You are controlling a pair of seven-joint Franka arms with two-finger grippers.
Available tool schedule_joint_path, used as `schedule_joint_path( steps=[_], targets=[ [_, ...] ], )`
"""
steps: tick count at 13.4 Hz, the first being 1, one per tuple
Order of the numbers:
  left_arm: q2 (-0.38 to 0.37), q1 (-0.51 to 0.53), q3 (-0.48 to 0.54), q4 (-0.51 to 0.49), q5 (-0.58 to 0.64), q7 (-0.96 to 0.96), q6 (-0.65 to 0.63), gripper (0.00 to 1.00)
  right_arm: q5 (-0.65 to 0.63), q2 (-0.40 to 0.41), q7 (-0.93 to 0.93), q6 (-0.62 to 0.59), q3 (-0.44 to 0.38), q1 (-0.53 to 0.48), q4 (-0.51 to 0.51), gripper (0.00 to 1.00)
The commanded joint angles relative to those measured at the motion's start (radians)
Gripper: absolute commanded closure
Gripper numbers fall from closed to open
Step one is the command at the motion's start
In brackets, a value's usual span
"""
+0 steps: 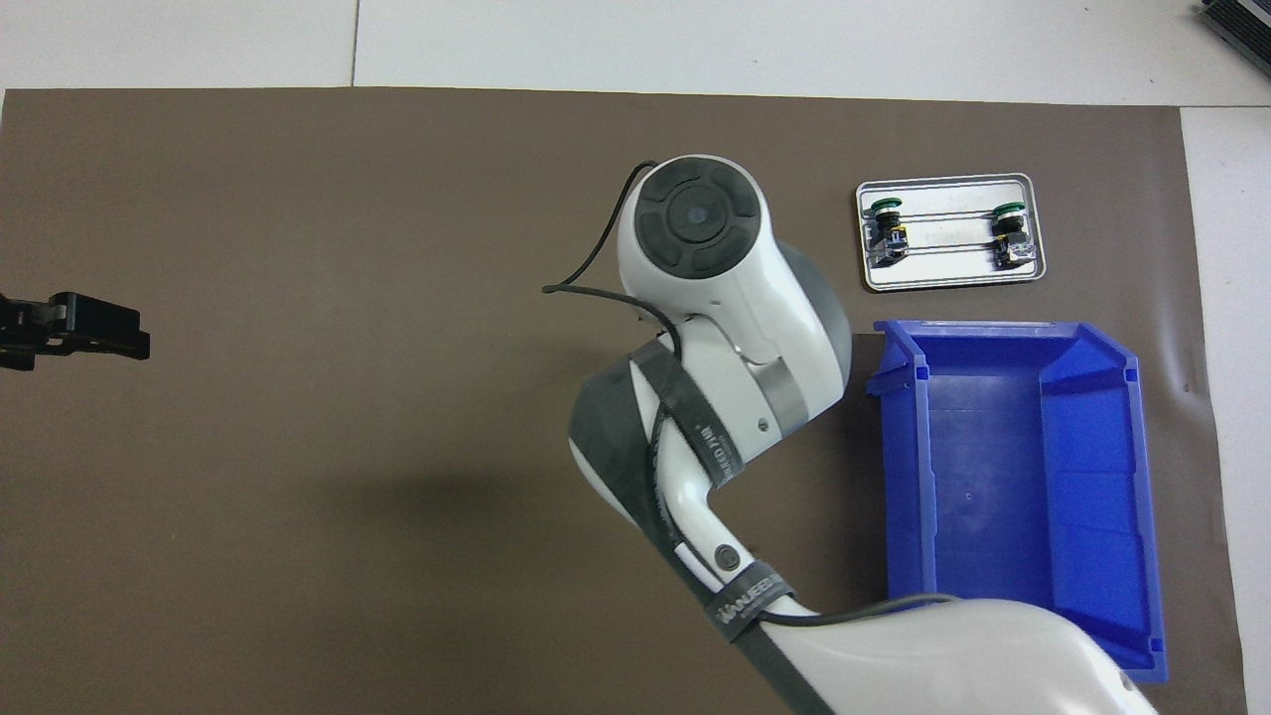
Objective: Place and press button with both arms
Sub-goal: 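Carry the component with the right gripper and set it on the table center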
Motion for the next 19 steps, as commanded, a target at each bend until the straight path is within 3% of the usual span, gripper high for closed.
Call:
schedule_joint_path(
  steps=[1, 5, 12, 13, 14, 15, 17, 19],
  targets=[
    [-0.03, 0.005, 0.0, -0.032, -0.01, 0.006, 0.004, 0.0, -0.077, 0.107, 0.219, 0.035, 0.0, 0.106, 0.008, 1.0],
    [-0.03, 0.005, 0.0, -0.032, -0.01, 0.007, 0.004, 0.0, -0.062, 0.15, 0.316, 0.191, 0.006, 0.159, -0.01, 1.0],
    [-0.03, 0.005, 0.0, -0.032, -0.01, 0.006, 0.004, 0.0, -0.059, 0.124, 0.318, 0.283, 0.008, 0.194, -0.139, 1.0],
    [-0.03, 0.005, 0.0, -0.032, -0.01, 0.007, 0.004, 0.0, -0.059, 0.12, 0.316, 0.293, 0.008, 0.197, -0.147, 0.8],
    [-0.03, 0.005, 0.0, -0.032, -0.01, 0.007, 0.004, 0.0, -0.06, 0.118, 0.313, 0.294, 0.006, 0.196, -0.147, 0.32],
    [-0.03, 0.005, 0.001, -0.032, -0.01, 0.006, 0.004, 0.0, -0.067, 0.118, 0.296, 0.287, 0.006, 0.196, -0.139, 0.0],
    [-0.03, 0.005, 0.0, -0.032, -0.01, 0.006, 0.004, 0.0, -0.071, 0.095, 0.203, 0.279, 0.006, 0.19, -0.139, 0.0],
    [-0.03, 0.002, 0.0, -0.03, -0.01, 0.004, -0.006, 0.0, -0.065, 0.007, 0.073, 0.267, 0.006, 0.161, -0.183, 0.0]
  ],
)
